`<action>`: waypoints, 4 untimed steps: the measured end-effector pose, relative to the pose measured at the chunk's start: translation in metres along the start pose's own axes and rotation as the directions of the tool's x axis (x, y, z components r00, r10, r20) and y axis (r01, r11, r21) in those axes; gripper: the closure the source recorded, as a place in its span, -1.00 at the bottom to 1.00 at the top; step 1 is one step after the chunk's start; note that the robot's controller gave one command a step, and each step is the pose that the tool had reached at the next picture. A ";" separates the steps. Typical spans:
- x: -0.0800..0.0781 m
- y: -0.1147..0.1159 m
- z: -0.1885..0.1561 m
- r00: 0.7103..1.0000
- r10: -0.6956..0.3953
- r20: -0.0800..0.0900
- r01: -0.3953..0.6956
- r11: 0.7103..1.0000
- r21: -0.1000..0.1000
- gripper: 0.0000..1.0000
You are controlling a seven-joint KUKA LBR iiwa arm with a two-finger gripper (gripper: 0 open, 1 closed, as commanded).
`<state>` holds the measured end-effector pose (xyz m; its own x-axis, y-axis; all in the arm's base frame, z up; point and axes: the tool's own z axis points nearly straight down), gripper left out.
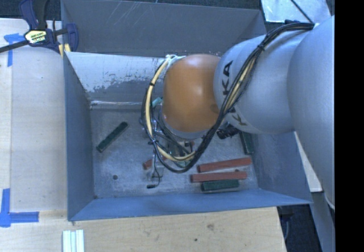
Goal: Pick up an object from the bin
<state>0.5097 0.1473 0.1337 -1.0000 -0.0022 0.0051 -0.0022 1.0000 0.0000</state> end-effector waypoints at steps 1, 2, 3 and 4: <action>-0.002 -0.001 -0.003 1.000 0.002 0.007 -0.002 1.000 -0.001 -1.00; -0.045 -0.080 0.077 0.997 -0.078 0.006 0.078 0.997 0.001 -1.00; -0.046 -0.085 0.083 0.996 -0.088 0.007 0.088 0.996 -0.002 -1.00; -0.030 -0.057 0.063 0.995 -0.098 0.002 0.098 0.995 0.001 -1.00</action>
Offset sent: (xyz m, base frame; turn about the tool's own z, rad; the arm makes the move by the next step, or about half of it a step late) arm 0.0378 -0.0655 -0.0637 -0.0792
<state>0.5392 0.0908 0.0703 -0.9950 -0.0999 0.0033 -0.0999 0.9950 -0.0003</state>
